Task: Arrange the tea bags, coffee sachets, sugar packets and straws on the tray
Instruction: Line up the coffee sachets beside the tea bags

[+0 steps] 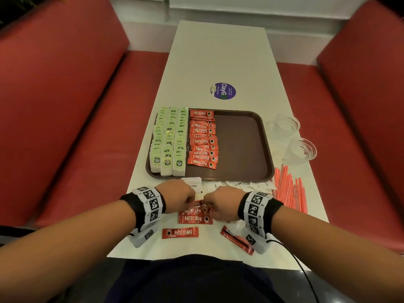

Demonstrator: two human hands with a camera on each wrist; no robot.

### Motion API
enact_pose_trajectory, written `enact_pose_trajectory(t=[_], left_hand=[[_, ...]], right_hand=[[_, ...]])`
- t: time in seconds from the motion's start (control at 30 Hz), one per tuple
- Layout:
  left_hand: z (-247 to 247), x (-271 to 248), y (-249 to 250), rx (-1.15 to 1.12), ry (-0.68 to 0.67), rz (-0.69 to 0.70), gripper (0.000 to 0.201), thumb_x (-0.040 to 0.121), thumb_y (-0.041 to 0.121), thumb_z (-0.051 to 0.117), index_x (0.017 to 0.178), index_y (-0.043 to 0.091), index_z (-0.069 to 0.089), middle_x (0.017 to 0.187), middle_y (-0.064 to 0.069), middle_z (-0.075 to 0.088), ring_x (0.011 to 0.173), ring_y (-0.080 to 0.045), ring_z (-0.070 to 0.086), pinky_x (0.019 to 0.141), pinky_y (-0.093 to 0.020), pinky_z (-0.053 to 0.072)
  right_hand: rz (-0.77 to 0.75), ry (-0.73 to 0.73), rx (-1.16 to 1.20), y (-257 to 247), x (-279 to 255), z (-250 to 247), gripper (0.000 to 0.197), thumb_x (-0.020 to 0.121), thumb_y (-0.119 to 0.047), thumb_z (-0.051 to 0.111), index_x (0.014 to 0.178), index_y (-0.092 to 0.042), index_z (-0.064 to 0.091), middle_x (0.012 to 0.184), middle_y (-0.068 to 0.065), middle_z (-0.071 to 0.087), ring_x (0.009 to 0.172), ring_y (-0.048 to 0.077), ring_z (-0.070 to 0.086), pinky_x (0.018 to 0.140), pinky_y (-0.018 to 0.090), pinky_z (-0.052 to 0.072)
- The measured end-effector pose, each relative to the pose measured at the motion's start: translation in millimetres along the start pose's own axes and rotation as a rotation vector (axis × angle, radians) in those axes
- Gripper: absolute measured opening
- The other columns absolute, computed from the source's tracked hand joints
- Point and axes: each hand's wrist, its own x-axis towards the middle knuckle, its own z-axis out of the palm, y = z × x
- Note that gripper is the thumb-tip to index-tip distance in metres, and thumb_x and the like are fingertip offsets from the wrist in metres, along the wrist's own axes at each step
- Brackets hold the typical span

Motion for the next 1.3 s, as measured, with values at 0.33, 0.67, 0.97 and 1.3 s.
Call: enact_pose_trajectory(t=[0.33,0.67,0.97,1.3], left_hand=[[-31,16,-18,-0.136,0.133,-0.032,0.019,0.094,0.040,0.062,0.101,0.024,0.069,0.094,0.006,0.069,0.081,-0.011,0.057,0.071,-0.025,0.040],[-54,44,-28,-0.176,0.221,-0.020,0.018,0.095,0.037,0.061,0.105,0.028,0.074,0.096,0.007,0.066,0.092,-0.014,0.057,0.080,-0.031,0.046],[-48,78,-36,0.009,0.183,-0.241,0.019,0.090,0.048,0.065,0.104,0.037,0.068,0.103,0.010,0.068,0.108,-0.018,0.052,0.099,-0.040,0.038],[-50,83,-29,0.125,0.189,-0.162,0.020,0.088,0.051,0.065,0.101,0.036,0.068,0.106,0.007,0.062,0.104,-0.019,0.054,0.089,-0.037,0.043]], right_hand=[[0.027,0.234,0.395,35,12,-26,0.023,0.098,-0.034,0.057,0.108,-0.018,0.044,0.080,-0.003,0.058,0.068,0.013,0.055,0.062,0.033,0.044],[0.121,0.346,0.285,63,30,-44,0.021,0.100,-0.035,0.050,0.108,-0.020,0.063,0.098,0.003,0.069,0.088,0.025,0.063,0.079,0.037,0.051],[0.389,0.204,0.177,80,44,-45,0.016,0.100,-0.021,0.045,0.106,-0.019,0.060,0.101,0.006,0.066,0.085,0.026,0.062,0.074,0.035,0.052],[0.369,0.138,0.162,80,59,-48,0.022,0.098,-0.021,0.046,0.112,-0.020,0.062,0.104,0.005,0.068,0.088,0.026,0.065,0.078,0.037,0.056]])
